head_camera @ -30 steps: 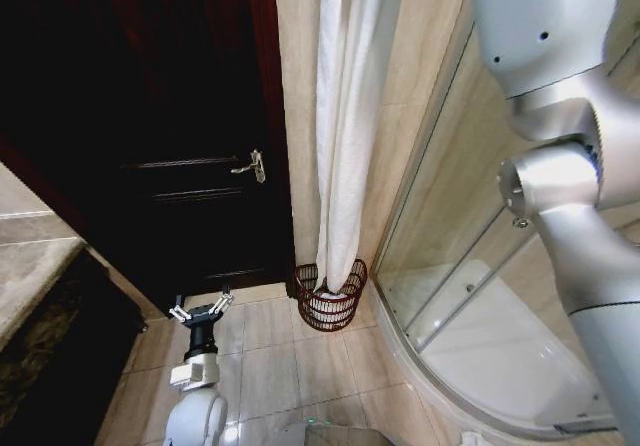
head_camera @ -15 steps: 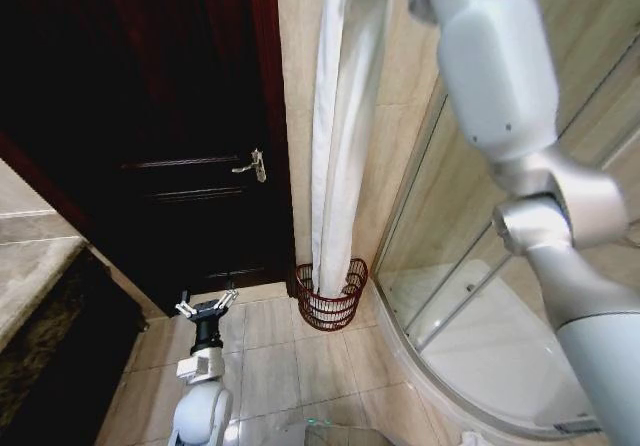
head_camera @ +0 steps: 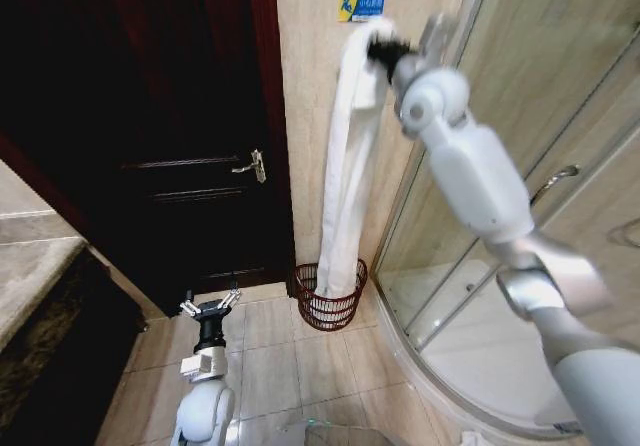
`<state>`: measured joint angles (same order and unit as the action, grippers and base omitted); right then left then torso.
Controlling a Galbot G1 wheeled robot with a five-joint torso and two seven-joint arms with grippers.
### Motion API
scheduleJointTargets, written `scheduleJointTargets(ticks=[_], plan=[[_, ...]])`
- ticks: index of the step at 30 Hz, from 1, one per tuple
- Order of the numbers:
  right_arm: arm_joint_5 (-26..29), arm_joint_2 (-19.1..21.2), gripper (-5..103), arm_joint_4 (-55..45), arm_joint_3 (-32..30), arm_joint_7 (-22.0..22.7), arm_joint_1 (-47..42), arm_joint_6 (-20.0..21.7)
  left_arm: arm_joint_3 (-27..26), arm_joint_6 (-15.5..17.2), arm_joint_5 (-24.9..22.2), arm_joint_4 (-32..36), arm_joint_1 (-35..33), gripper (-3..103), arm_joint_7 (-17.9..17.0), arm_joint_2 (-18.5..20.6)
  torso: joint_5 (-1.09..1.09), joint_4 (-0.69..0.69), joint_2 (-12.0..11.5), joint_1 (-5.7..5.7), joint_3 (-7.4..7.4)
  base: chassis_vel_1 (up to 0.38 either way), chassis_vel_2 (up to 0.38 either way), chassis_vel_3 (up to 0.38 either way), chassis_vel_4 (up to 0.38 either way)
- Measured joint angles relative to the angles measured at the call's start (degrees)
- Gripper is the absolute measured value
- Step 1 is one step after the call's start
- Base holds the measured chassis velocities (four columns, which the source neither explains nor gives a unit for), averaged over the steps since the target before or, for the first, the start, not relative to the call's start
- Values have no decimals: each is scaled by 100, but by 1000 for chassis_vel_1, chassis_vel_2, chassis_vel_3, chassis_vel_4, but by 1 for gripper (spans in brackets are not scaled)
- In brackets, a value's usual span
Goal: Discard the used towel into the hamper.
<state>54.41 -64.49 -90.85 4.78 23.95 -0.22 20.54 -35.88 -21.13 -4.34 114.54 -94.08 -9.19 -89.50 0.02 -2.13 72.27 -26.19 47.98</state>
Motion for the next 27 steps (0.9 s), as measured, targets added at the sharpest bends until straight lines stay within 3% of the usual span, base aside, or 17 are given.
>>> scheduleJointTargets(ticks=[2, 8, 27], plan=[[-235, 28, 7, -96, -221, -63, -573, -88, 15, 35, 10, -37, 13, 100, 10, 9, 1, 0, 0, 0, 1, 0, 0, 0, 0], [-469, 8, 7, -259, -524, -149, -1141, -172, 38, 88, 43, -80, 21, 100, 12, 14, 0, 1, -52, 26, -25, 0, 0, 0, 0], [-1123, -464, 7, -567, -980, -276, -2465, -492, 52, 95, 77, -164, 16, 100, 12, 135, -2, 0, -652, 299, -354, 0, 0, 0, 0]])
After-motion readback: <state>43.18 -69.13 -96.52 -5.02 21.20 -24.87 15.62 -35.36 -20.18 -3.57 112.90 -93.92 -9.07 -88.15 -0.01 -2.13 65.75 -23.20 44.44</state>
